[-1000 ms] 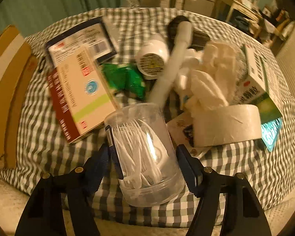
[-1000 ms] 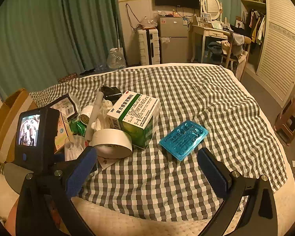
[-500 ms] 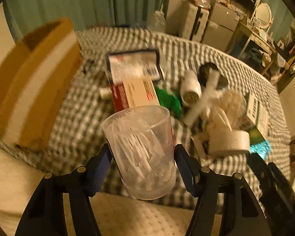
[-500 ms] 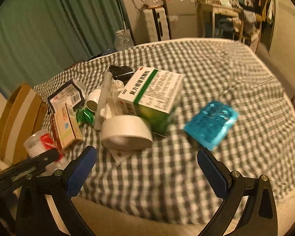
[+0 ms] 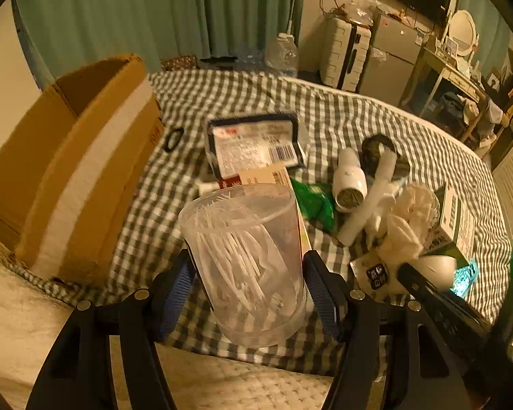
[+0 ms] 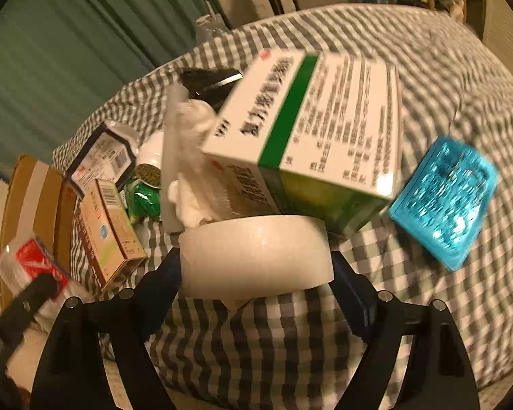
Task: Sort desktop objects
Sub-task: 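Grasp the white tape roll with the right tool and drop it into the cardboard box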
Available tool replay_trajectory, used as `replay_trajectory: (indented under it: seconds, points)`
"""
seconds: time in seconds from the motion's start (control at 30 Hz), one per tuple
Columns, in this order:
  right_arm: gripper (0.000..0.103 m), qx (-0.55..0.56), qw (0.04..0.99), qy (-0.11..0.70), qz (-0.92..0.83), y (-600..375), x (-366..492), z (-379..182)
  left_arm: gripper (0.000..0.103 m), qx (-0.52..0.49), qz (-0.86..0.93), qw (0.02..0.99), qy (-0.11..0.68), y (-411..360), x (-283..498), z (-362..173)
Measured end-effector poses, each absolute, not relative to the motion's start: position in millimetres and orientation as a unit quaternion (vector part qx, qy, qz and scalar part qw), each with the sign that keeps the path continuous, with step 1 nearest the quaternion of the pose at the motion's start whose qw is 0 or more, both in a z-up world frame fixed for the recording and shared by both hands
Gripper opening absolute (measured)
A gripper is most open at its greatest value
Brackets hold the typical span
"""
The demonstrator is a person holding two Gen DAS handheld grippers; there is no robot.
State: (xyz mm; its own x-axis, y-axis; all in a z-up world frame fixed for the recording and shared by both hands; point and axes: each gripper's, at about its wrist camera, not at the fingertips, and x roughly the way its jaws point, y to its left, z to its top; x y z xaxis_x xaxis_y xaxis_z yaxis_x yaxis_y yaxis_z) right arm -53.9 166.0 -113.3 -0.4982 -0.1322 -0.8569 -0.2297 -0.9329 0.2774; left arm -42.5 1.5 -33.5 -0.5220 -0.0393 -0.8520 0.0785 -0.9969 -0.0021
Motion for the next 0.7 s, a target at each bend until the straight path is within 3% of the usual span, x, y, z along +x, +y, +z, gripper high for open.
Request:
replay_trajectory:
  seconds: [0.17, 0.4, 0.7]
  points:
    - [0.083, -0.474, 0.014, 0.156, 0.867, 155.2, -31.3, -70.7, 0.067, 0.441, -0.895, 0.058, 0.028, -29.6, -39.5, 6.8]
    - [0.083, -0.412, -0.109, 0.17, 0.889, 97.2, -27.8, -5.4, 0.067, 0.371, -0.915, 0.139, 0.076, -124.5, -28.2, 64.4]
    - [0.083, -0.379, -0.303, 0.139, 0.863, -66.1, -79.8, 46.4, 0.063, 0.362, -0.892, 0.233, 0.14, -219.0, -20.6, 54.8]
